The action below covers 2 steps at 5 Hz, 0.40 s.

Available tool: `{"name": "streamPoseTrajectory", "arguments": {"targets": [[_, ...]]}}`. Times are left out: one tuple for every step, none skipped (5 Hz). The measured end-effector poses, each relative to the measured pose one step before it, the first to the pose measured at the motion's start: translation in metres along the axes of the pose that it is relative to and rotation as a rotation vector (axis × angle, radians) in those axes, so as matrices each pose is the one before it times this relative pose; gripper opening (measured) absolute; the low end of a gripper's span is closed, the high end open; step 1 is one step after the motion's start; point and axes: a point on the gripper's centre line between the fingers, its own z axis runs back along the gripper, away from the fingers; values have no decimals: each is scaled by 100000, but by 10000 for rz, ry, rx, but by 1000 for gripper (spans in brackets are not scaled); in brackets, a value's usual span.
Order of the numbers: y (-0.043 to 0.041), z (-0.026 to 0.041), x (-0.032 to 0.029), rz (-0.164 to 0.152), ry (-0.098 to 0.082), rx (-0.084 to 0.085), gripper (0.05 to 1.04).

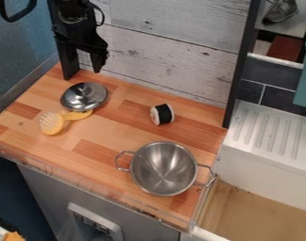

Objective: Move the silver pot to the left side

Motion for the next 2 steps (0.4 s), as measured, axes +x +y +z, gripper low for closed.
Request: {"name": "streamPoseTrajectory", "arguments": {"targets": [[-562, -1437, -1013, -21, 420, -188, 1001], [-1029, -306, -1424, -128, 462, -241, 1001]]}}
